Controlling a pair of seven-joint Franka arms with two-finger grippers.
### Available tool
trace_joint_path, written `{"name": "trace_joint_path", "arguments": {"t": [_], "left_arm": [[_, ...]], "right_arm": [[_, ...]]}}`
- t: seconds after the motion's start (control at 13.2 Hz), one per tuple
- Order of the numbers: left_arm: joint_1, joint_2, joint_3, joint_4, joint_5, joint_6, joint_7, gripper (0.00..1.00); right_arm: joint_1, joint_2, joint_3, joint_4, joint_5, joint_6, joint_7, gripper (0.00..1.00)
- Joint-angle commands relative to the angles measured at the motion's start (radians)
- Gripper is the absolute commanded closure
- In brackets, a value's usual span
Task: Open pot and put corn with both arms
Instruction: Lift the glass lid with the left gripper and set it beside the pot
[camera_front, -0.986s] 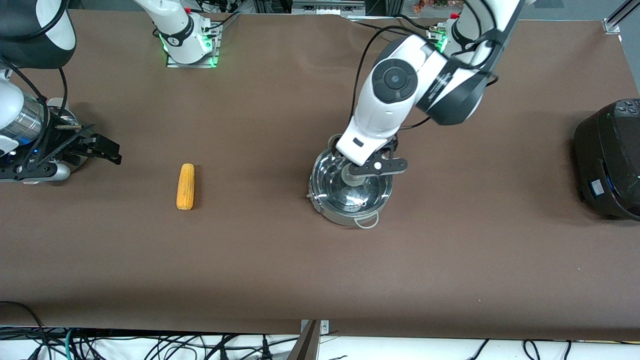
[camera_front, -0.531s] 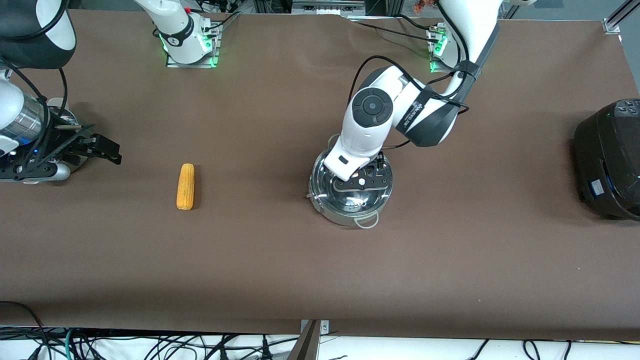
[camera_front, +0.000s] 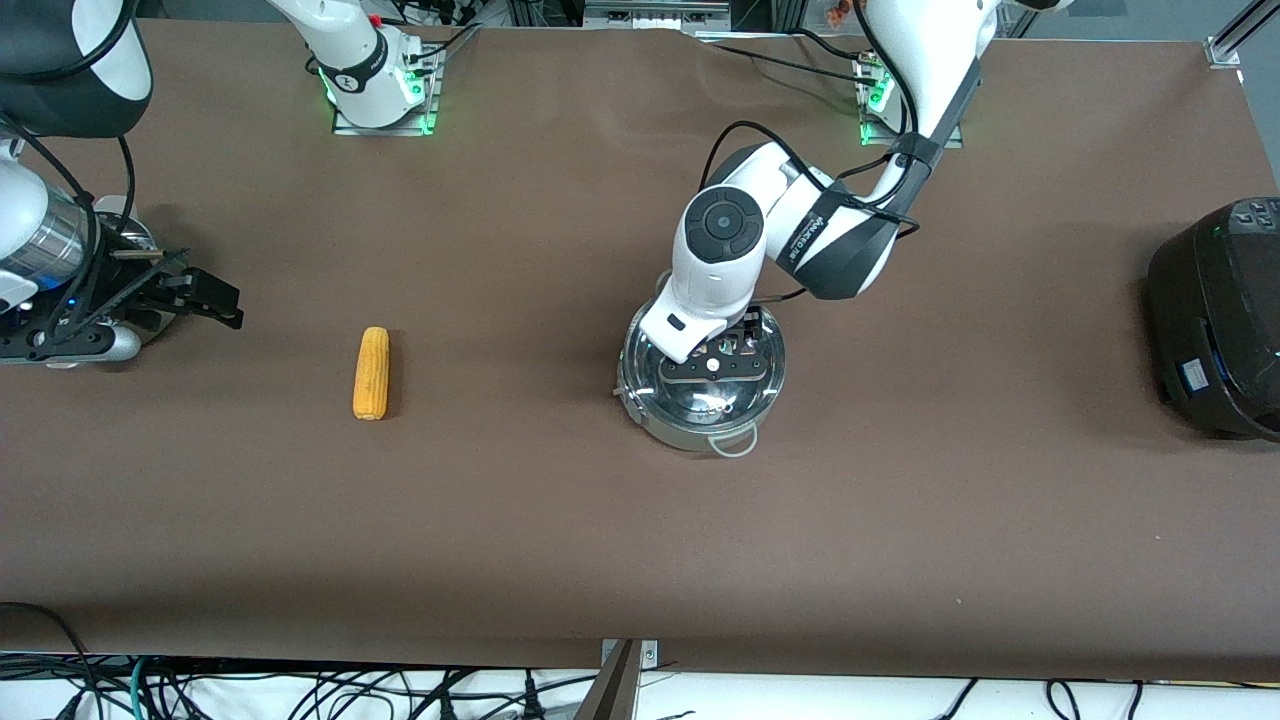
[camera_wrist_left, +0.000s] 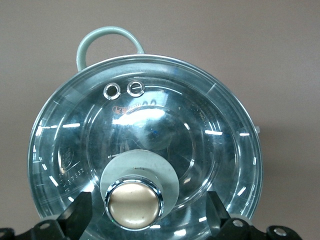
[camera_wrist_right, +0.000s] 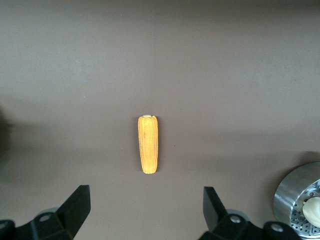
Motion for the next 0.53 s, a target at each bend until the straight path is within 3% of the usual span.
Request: {"name": "trace_joint_path", "arguments": {"t": [0.0, 0.3, 0.46], "left_arm": [[-0.003, -0.002, 0.008, -0.003, 0.029, -0.005, 0.05, 0.0], [-0.004, 0.0, 0.008, -0.01, 0.03, -0.003, 0.053, 0.03], [-0.004, 0.0, 0.006, -0.016, 0.053, -0.005, 0.077, 0.19]], "right_arm": [[-0.007, -0.002, 0.004, 0.005, 0.0, -0.011, 0.009, 0.0], [-0.007, -0.002, 0.004, 0.005, 0.0, -0.011, 0.01, 0.0], [-0.007, -0.002, 0.004, 0.005, 0.0, -0.01, 0.009, 0.0]]}}
